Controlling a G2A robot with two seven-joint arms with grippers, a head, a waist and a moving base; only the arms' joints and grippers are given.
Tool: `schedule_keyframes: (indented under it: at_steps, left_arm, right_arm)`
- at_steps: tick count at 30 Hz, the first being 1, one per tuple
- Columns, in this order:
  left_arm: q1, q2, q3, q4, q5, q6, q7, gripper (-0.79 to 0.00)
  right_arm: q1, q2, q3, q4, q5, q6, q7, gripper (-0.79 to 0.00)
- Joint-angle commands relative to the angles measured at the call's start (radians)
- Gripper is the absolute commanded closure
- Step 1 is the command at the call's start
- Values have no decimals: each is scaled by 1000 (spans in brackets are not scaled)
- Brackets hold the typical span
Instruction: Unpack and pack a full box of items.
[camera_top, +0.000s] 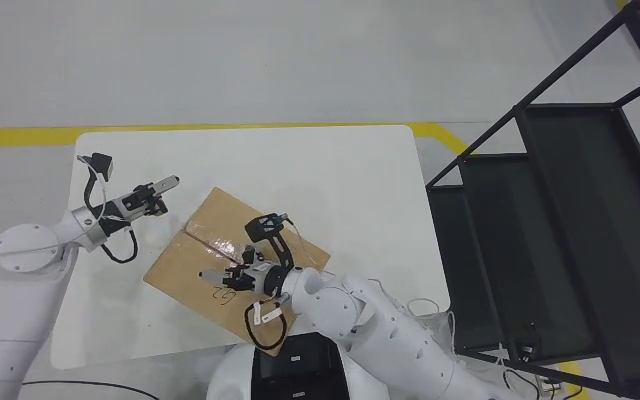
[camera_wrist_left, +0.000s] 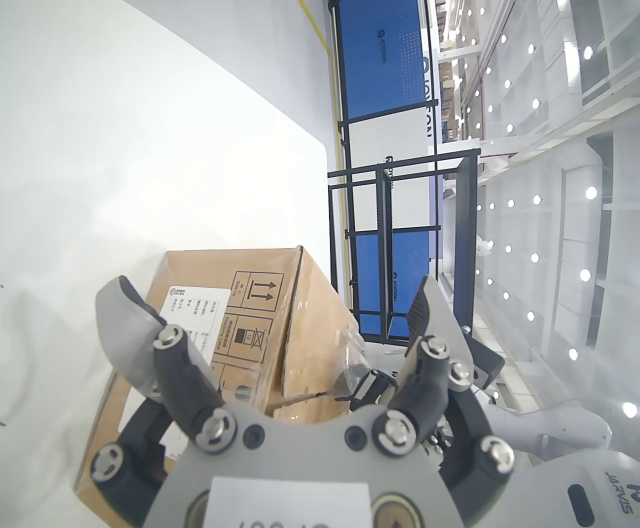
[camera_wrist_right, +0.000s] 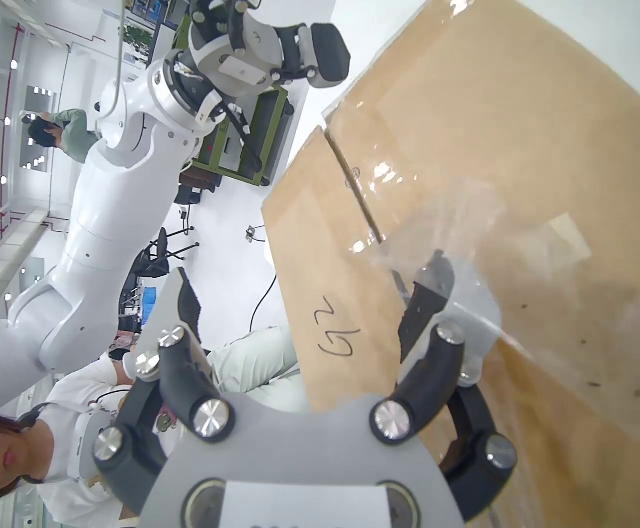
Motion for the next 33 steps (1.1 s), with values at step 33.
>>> schedule_keyframes:
  at_steps: [33]
  left_arm:
    - [68, 7, -94, -60, 26, 48, -6, -785]
  right_arm:
    - [365, -181, -193, 397, 171, -75, -59, -785]
